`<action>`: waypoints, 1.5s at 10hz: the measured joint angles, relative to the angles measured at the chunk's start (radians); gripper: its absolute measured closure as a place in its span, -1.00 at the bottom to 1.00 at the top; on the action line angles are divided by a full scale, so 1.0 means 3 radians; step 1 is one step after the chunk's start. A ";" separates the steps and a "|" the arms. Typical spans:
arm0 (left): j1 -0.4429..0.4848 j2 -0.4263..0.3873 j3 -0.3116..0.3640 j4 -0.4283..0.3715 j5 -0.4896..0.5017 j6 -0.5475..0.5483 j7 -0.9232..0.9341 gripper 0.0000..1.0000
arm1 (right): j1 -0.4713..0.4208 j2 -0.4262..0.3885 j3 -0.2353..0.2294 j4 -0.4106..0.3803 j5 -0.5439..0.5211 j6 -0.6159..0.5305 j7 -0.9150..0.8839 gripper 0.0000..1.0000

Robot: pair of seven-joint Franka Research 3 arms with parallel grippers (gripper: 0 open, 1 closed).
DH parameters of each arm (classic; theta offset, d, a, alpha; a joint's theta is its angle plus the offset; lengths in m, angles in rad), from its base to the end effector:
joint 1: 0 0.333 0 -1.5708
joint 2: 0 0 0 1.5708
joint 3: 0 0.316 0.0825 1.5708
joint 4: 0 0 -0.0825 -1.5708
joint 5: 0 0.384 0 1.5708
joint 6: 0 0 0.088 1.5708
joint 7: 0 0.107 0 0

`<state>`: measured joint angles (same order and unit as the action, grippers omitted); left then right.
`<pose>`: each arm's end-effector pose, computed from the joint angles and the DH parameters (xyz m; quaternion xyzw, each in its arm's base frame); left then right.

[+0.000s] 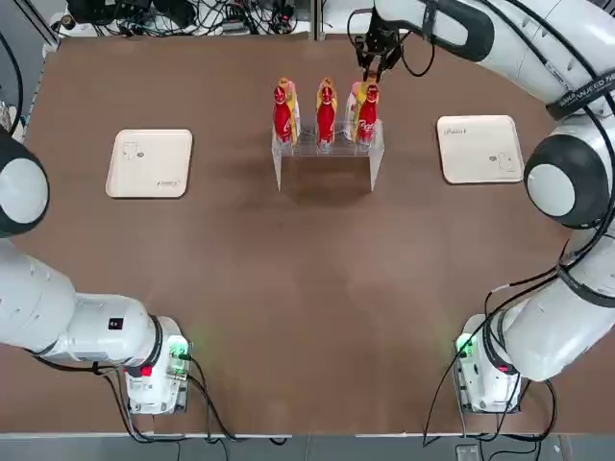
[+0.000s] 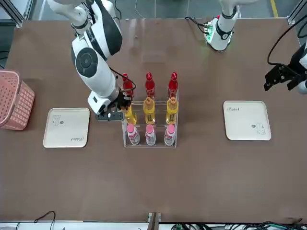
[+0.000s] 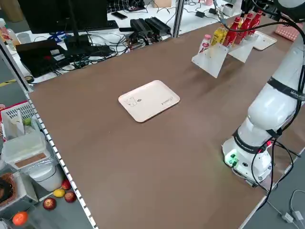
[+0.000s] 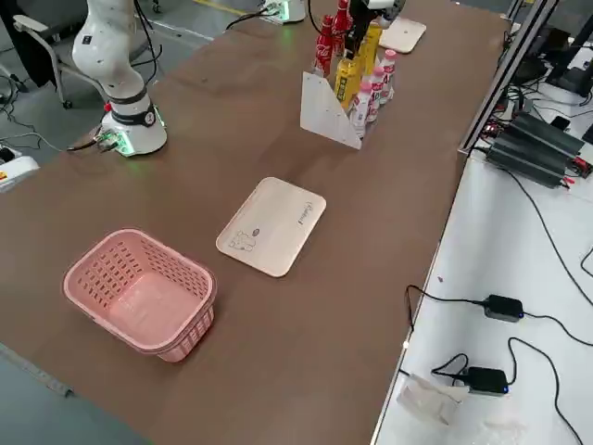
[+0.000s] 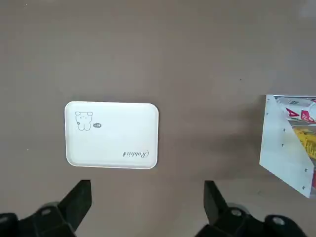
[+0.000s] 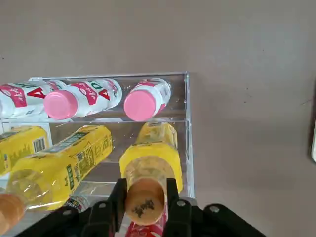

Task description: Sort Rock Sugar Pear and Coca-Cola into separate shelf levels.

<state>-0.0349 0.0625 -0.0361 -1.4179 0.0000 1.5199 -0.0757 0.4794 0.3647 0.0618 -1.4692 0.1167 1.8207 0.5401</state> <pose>0.5678 -0.0396 0.6566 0.9998 0.0024 0.0196 0.0026 0.5712 0.3477 0.4716 -0.9976 0.0162 0.0401 0.0546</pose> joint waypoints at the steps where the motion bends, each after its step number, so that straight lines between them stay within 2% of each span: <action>1: 0.0000 0.0000 0.0000 0.0000 0.0000 0.0000 0.0000 -1.00 | 0.0000 -0.0003 0.0000 0.0006 0.0000 0.0000 0.0008 0.15; 2: 0.0000 0.0000 0.0000 0.0000 0.0000 0.0000 0.0000 -1.00 | 0.0000 -0.0004 0.0000 0.0013 0.0000 0.0000 0.0040 0.08; 6: 0.0011 0.0002 0.0006 0.0000 0.0000 0.0000 0.0002 -1.00 | -0.0114 -0.0043 -0.0011 0.0051 0.0000 0.0018 0.0135 -0.99; 8: 0.0009 0.0002 0.0007 -0.0001 0.0000 0.0000 0.0001 -1.00 | -0.0552 -0.0119 0.0019 0.0156 0.0000 -0.0028 -0.0097 -1.00; 9: 0.0010 0.0002 0.0008 -0.0001 0.0000 0.0000 0.0001 -1.00 | -0.0890 -0.0167 0.0106 0.0200 0.0000 -0.0064 -0.0392 -1.00; 11: 0.0008 0.0004 0.0009 -0.0003 0.0000 0.0000 0.0001 -1.00 | -0.1668 -0.0262 0.0382 0.0223 -0.0056 -0.0101 -0.0993 -1.00; 13: 0.0006 0.0005 0.0004 -0.0007 0.0001 -0.0099 0.0015 -1.00 | -0.2131 -0.0338 0.0451 0.0221 -0.0168 -0.0153 -0.1414 -1.00; 15: 0.0002 0.0007 -0.0002 -0.0011 0.0001 -0.0171 0.0118 -1.00 | -0.2392 -0.0493 0.0433 0.0230 -0.0321 -0.0382 -0.1590 -1.00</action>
<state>-0.0343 0.0645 -0.0367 -1.4212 0.0003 1.4686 -0.0403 -0.2382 0.2167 0.1918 -1.4002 0.0203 1.7062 0.0632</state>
